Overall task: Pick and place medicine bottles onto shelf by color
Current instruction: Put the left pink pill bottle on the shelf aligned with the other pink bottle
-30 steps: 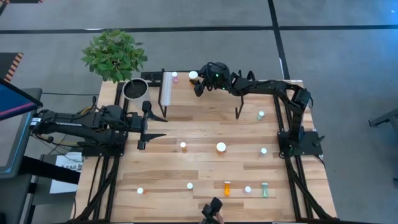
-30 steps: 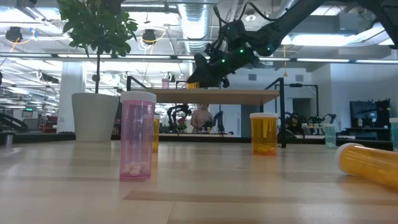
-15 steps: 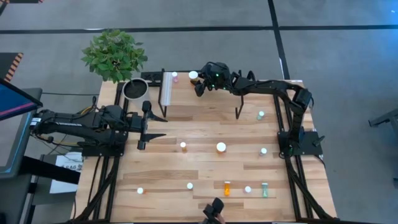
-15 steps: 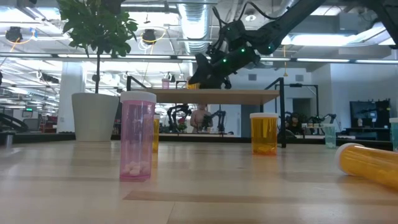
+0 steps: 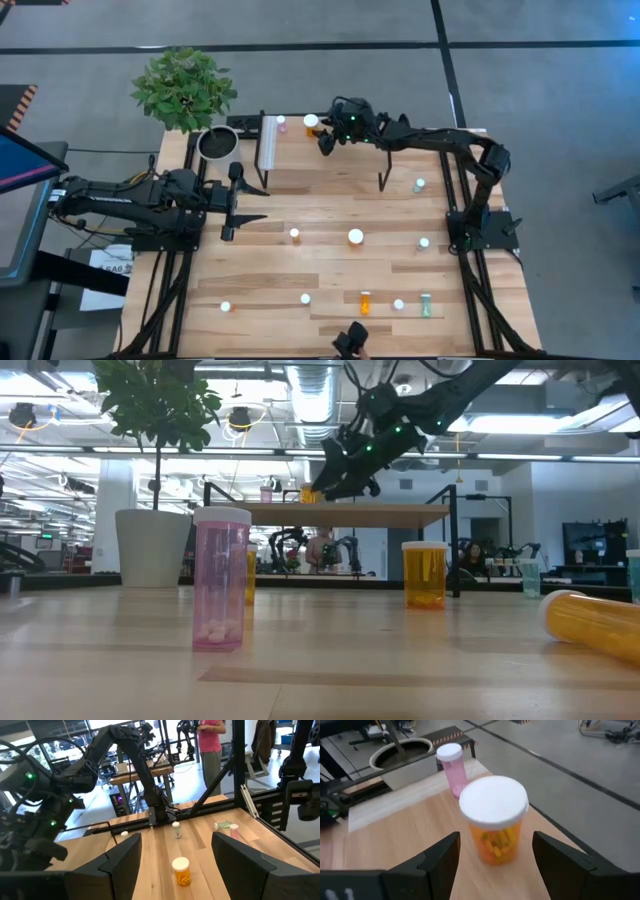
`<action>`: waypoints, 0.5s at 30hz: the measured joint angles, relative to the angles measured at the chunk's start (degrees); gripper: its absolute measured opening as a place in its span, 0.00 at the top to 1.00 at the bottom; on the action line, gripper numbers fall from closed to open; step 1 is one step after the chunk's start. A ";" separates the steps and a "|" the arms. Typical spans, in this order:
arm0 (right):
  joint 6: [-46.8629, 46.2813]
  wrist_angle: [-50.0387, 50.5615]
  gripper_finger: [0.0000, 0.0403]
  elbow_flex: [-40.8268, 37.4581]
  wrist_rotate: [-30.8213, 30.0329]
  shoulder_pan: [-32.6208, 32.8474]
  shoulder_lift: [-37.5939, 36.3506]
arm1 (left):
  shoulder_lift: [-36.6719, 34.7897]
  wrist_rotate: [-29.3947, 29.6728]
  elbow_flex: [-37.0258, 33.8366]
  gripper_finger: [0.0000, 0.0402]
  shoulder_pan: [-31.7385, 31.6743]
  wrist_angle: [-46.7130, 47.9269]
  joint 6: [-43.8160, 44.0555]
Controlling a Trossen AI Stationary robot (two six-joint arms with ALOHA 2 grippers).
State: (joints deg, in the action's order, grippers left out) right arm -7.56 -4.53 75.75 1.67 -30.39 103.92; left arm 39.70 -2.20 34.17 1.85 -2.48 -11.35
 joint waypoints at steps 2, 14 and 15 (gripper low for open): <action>-0.41 2.59 0.33 0.00 -0.32 0.00 -1.19 | -0.01 0.00 0.00 0.42 0.00 -0.02 0.03; -2.56 19.04 0.33 -0.03 -1.86 4.77 -11.17 | 0.04 -0.39 0.00 0.42 0.02 -0.61 0.77; -2.57 19.70 0.33 -0.26 -1.99 6.13 -12.11 | 0.04 -0.39 0.00 0.42 0.00 -0.61 0.88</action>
State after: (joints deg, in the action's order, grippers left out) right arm -10.13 15.17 75.49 -0.32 -24.26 91.82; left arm 39.75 -2.59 34.17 1.85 -3.09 -10.47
